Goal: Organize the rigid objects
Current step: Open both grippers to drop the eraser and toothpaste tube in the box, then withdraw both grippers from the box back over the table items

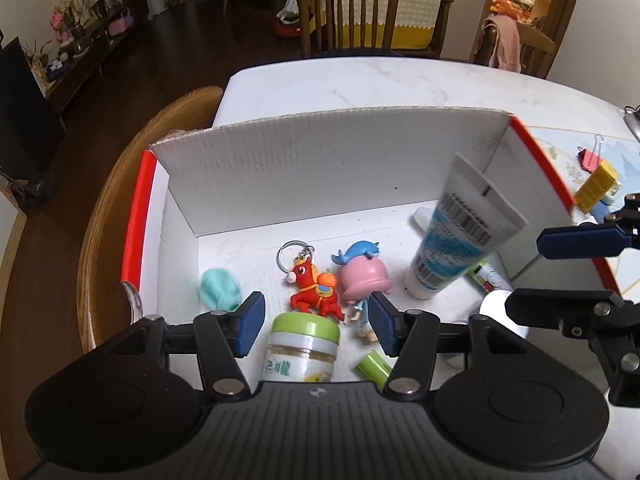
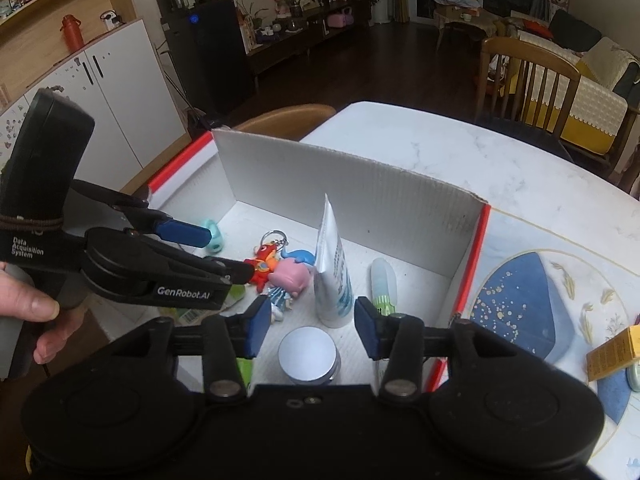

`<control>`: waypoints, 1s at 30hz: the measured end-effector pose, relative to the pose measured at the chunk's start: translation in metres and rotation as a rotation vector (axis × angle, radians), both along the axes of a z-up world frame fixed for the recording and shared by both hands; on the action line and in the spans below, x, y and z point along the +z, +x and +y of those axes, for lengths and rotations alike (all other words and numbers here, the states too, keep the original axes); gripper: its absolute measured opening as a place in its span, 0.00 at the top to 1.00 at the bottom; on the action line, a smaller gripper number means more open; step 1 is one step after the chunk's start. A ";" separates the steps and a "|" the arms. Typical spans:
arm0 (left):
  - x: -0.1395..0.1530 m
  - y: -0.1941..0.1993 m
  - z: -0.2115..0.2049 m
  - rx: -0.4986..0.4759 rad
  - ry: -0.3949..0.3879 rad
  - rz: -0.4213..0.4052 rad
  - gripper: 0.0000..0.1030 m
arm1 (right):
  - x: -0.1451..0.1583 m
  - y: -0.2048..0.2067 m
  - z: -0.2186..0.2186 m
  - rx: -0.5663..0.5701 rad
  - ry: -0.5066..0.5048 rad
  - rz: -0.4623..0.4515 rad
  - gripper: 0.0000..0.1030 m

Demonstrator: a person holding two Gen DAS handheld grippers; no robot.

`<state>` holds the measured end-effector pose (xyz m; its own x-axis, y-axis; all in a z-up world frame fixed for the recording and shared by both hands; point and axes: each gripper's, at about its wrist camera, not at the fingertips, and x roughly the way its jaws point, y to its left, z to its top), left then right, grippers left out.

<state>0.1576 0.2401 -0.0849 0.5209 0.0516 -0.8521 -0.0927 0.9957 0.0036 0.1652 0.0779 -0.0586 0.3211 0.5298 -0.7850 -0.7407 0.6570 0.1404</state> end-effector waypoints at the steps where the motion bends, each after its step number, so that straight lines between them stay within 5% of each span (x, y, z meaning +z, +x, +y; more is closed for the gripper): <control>1: 0.002 -0.002 -0.001 -0.002 -0.001 -0.006 0.45 | 0.002 -0.002 -0.001 0.001 0.004 -0.003 0.53; 18: 0.054 -0.046 -0.046 -0.037 -0.025 -0.148 0.32 | 0.040 -0.029 -0.053 -0.013 0.091 -0.034 0.37; 30: 0.068 -0.060 -0.106 -0.063 -0.061 -0.193 0.28 | 0.056 -0.037 -0.127 -0.056 0.146 -0.061 0.15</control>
